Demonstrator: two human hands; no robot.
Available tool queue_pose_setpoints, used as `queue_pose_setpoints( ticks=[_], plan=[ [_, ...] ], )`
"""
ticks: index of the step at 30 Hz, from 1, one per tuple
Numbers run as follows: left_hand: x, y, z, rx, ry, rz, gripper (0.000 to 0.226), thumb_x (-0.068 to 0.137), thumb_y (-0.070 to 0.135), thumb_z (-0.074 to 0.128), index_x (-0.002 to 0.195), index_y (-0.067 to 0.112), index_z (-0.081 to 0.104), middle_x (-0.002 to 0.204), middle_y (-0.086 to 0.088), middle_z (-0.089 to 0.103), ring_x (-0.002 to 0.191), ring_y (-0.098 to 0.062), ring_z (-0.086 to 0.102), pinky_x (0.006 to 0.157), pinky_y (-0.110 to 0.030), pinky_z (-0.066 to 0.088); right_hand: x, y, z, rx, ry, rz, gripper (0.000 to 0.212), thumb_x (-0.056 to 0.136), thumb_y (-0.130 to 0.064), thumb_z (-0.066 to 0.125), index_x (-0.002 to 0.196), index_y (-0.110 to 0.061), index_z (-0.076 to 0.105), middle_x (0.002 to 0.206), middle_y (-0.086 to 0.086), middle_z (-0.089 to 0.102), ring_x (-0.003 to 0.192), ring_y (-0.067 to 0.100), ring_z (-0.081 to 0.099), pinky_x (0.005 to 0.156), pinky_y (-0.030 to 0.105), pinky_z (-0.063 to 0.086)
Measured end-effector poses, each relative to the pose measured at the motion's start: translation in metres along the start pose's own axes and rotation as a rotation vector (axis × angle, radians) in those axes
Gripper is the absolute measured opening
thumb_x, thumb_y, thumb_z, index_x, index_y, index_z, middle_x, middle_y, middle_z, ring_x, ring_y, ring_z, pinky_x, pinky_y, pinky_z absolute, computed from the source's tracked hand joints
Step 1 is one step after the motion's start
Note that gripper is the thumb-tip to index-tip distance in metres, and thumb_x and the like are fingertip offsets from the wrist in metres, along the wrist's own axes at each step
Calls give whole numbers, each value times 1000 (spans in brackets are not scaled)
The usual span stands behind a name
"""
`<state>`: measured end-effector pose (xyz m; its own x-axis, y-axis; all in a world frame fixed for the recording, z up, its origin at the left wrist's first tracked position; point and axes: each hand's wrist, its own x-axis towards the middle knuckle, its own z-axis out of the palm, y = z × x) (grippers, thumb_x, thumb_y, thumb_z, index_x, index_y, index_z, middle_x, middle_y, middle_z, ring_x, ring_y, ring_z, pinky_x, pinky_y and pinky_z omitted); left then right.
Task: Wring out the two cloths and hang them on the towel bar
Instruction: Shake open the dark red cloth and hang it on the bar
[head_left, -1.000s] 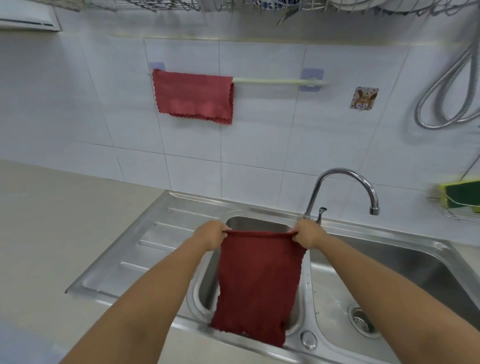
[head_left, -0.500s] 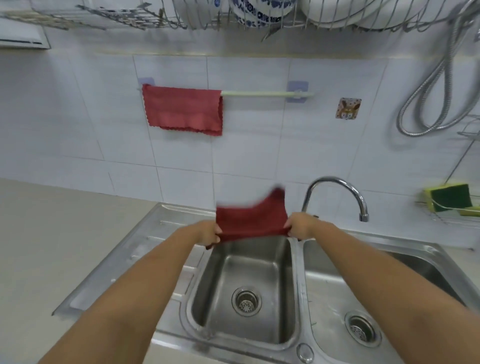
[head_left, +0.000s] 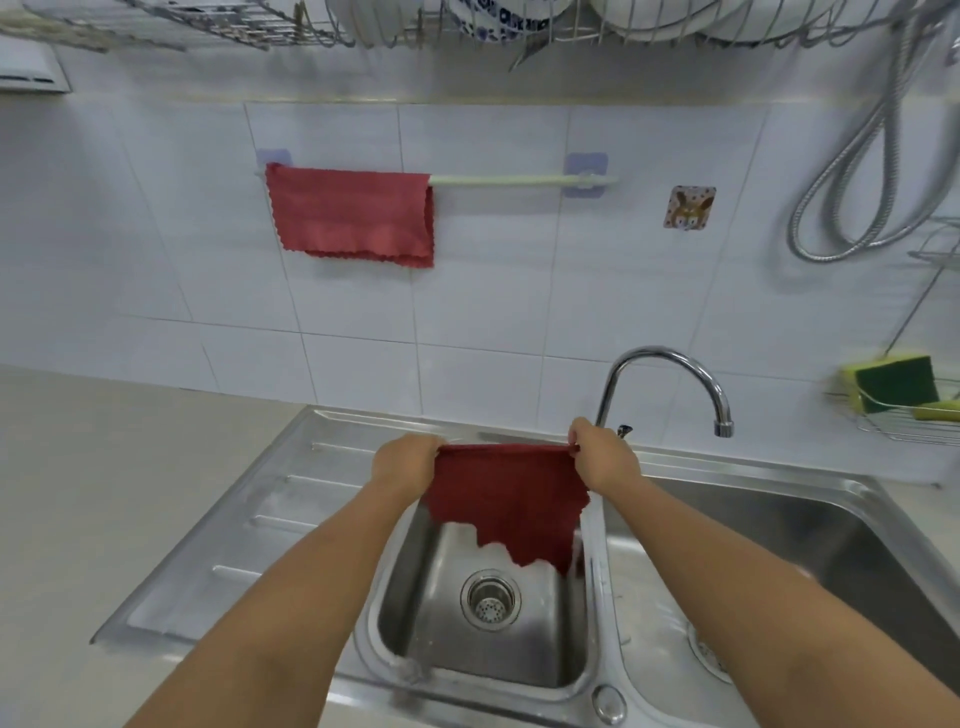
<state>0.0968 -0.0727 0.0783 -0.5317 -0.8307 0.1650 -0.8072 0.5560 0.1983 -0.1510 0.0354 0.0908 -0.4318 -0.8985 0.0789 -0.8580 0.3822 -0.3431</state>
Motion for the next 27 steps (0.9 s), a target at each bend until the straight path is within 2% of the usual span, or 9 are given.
queue_pose_setpoints(
  ticks=[2, 4, 6, 9, 14, 18, 23, 27],
  plan=[
    [4, -2, -5, 22, 72, 0, 36, 97, 17, 40, 127, 27, 56, 110, -8, 69, 103, -32, 64, 81, -35, 47, 5, 2, -2, 58, 47, 11, 17, 87, -5, 45, 99, -15, 53, 97, 14, 67, 89, 35, 62, 76, 40, 52],
    [6, -5, -11, 41, 131, -4, 40, 96, 14, 41, 134, 25, 44, 98, -11, 70, 90, -34, 64, 71, -34, 44, 8, 1, -5, 114, 79, 29, 13, 87, -8, 50, 95, -16, 57, 95, 11, 69, 86, 33, 63, 77, 41, 54],
    [5, -5, -16, 73, 130, 13, 34, 92, 11, 43, 125, 20, 43, 88, -10, 69, 80, -33, 63, 65, -34, 42, 11, -1, -10, 115, 90, 45, 9, 88, -13, 56, 94, -16, 62, 96, 10, 70, 88, 31, 63, 78, 39, 54],
    [10, -7, -25, 120, 151, 45, 20, 94, 13, 43, 113, 15, 48, 86, -8, 69, 75, -32, 62, 61, -35, 41, 22, -8, -20, 110, 139, 46, 9, 88, -15, 59, 94, -16, 66, 96, 9, 70, 90, 30, 63, 76, 35, 52],
    [20, -9, -27, 205, 129, 44, 15, 98, 13, 41, 110, 13, 49, 86, -7, 70, 64, -28, 48, 58, -32, 29, 33, -11, -24, 47, 109, 49, 7, 88, -17, 58, 91, -17, 65, 96, 9, 70, 90, 29, 63, 72, 33, 48],
    [33, -13, -37, 188, 203, 115, 13, 98, 14, 44, 107, 13, 53, 73, -5, 66, 58, -26, 45, 47, -29, 19, 46, -10, -40, 11, 145, 35, 7, 87, -19, 59, 84, -23, 64, 94, 4, 71, 89, 27, 64, 69, 31, 45],
    [48, -17, -40, 175, 210, 162, 14, 97, 13, 46, 107, 10, 55, 76, -6, 71, 57, -25, 46, 47, -27, 19, 52, -11, -42, -66, 147, 35, 7, 89, -21, 58, 86, -23, 64, 94, 1, 72, 88, 24, 65, 68, 30, 41],
    [63, -17, -61, 152, 252, 198, 18, 92, 13, 49, 109, 13, 54, 85, -4, 72, 68, -28, 60, 54, -27, 29, 59, -16, -58, -72, 213, 50, 7, 88, -28, 60, 86, -26, 67, 95, 3, 71, 91, 25, 64, 76, 33, 46]
  ],
)
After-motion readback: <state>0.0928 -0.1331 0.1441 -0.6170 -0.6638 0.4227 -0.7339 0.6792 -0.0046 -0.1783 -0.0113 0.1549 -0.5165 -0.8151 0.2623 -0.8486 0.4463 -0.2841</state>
